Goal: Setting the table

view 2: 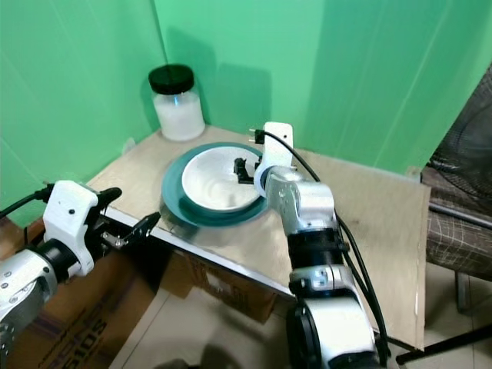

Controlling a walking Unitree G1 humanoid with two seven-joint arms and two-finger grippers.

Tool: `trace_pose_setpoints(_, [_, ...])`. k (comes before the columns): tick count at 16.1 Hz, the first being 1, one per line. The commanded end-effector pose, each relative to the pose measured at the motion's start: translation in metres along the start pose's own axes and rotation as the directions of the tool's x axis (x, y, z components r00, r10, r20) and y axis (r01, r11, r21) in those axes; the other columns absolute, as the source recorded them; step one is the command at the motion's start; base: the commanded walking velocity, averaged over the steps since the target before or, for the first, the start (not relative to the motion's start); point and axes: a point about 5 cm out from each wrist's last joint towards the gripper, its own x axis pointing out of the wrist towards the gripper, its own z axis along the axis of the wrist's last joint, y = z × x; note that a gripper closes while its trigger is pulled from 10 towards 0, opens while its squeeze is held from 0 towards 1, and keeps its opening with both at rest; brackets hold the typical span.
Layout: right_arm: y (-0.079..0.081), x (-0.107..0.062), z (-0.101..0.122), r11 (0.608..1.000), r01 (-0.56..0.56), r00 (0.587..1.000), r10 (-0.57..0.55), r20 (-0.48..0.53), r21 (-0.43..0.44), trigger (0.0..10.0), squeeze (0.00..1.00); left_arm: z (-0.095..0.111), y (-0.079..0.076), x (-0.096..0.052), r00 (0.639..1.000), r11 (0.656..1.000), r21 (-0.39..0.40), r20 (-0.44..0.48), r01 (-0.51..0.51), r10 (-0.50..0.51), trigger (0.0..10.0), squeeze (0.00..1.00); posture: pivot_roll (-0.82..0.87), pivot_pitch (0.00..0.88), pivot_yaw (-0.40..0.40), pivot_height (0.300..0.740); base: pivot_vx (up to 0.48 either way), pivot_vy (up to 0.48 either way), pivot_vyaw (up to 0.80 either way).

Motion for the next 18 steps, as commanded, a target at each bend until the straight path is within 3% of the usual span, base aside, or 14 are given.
trace_pose_setpoints(1, [0.001, 0.003, 0.004, 1.0, 0.007, 1.0, -0.007, 0.006, 0.028, 10.0, 0.0, 0.0, -0.003, 0.0, 1.0, 1.0, 0.009, -0.004, 0.028, -0.027, 10.0, 0.03, 0.0, 0.04, 0.058, 0.74, 0.0, 0.0, 0.0])
trace_pose_setpoints(3, [0.0, 0.004, 0.005, 0.998, 0.005, 1.0, -0.005, -0.001, 0.056, 10.0, 0.0, -0.001, -0.004, 0.0, 0.999, 0.999, 0.009, -0.007, 0.037, -0.036, 10.0, 0.04, 0.0, 0.04, 0.06, 0.74, 0.0, 0.0, 0.0])
trace_pose_setpoints(4, [-0.001, 0.005, 0.006, 0.998, 0.008, 1.0, -0.008, -0.01, 0.07, 8.8, 0.0, -0.001, -0.004, -0.001, 0.999, 0.999, 0.009, -0.009, 0.04, -0.04, 10.0, 0.03, -0.01, 0.041, 0.061, 0.74, 0.0, 0.0, 0.0])
trace_pose_setpoints(5, [-0.002, 0.005, 0.007, 0.996, -0.003, 1.0, 0.004, -0.015, 0.09, 4.5, 0.0, -0.001, -0.004, -0.001, 0.999, 0.999, 0.009, -0.009, 0.041, -0.041, 10.0, 0.04, -0.01, 0.041, 0.061, 0.74, 0.0, 0.0, 0.0])
trace_pose_setpoints(6, [-0.002, 0.005, 0.009, 0.991, -0.031, 0.999, 0.034, -0.024, 0.129, 1.8, 0.0, -0.002, -0.004, 0.0, 0.999, 0.999, 0.01, -0.01, 0.046, -0.046, 10.0, 0.04, -0.01, 0.042, 0.064, 0.74, 0.0, 0.0, 0.0])
trace_pose_setpoints(7, [0.001, 0.004, 0.011, 0.986, -0.068, 0.997, 0.074, -0.035, 0.155, 0.0, 0.0, -0.001, -0.004, 0.001, 0.999, 0.999, 0.011, -0.01, 0.052, -0.052, 10.0, 0.04, -0.01, 0.042, 0.067, 0.74, 0.0, 0.0, 0.0])
trace_pose_setpoints(10, [0.002, 0.002, 0.012, 0.98, -0.102, 0.992, 0.114, -0.062, 0.17, 0.0, 0.0, -0.001, -0.004, 0.003, 0.998, 0.997, 0.012, -0.011, 0.07, -0.07, 10.0, 0.04, -0.01, 0.042, 0.07, 0.74, 0.0, 0.0, 0.0])
trace_pose_setpoints(18, [-0.011, 0.0, 0.0, 0.93, -0.162, 0.952, 0.234, -0.195, 0.329, 0.0, 0.0, -0.001, -0.011, 0.0, 0.978, 0.977, -0.032, 0.004, 0.211, -0.211, 10.0, 0.03, -0.01, 0.041, 0.075, 0.74, 0.0, 0.0, 0.0])
